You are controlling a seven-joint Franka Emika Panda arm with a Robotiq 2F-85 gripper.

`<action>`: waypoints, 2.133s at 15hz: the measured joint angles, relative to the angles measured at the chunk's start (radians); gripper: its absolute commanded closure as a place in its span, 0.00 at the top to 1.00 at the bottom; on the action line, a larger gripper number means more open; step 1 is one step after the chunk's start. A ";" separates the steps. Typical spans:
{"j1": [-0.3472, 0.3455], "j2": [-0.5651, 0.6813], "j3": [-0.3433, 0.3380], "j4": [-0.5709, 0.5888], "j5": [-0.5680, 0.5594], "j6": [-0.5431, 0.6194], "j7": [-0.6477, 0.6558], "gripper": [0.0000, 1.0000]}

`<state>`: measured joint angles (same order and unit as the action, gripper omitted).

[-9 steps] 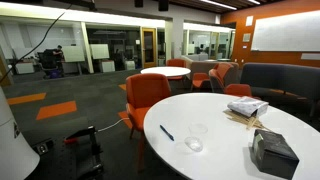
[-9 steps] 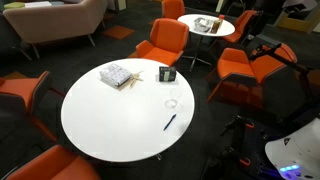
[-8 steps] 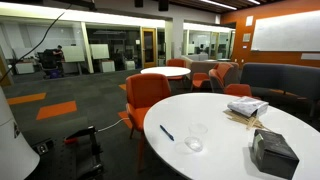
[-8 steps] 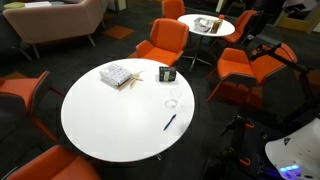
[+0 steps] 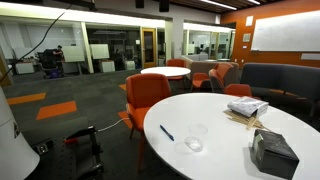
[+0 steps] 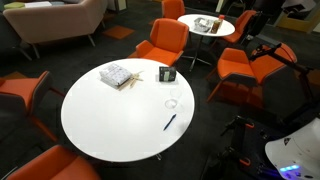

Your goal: Move the clear plastic cup

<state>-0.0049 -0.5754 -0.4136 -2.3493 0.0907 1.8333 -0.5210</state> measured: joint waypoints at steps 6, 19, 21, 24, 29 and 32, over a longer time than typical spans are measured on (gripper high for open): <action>-0.003 0.209 0.016 -0.016 0.068 0.180 0.000 1.00; -0.059 0.911 0.291 0.215 0.138 0.526 0.090 1.00; -0.081 0.982 0.314 0.270 0.136 0.527 0.106 1.00; -0.097 1.071 0.334 0.339 0.114 0.527 0.137 1.00; -0.103 1.185 0.353 0.441 0.059 0.526 0.157 0.93; -0.104 1.240 0.361 0.483 0.034 0.523 0.162 0.93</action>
<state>-0.1084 0.6642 -0.0527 -1.8667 0.1243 2.3565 -0.3595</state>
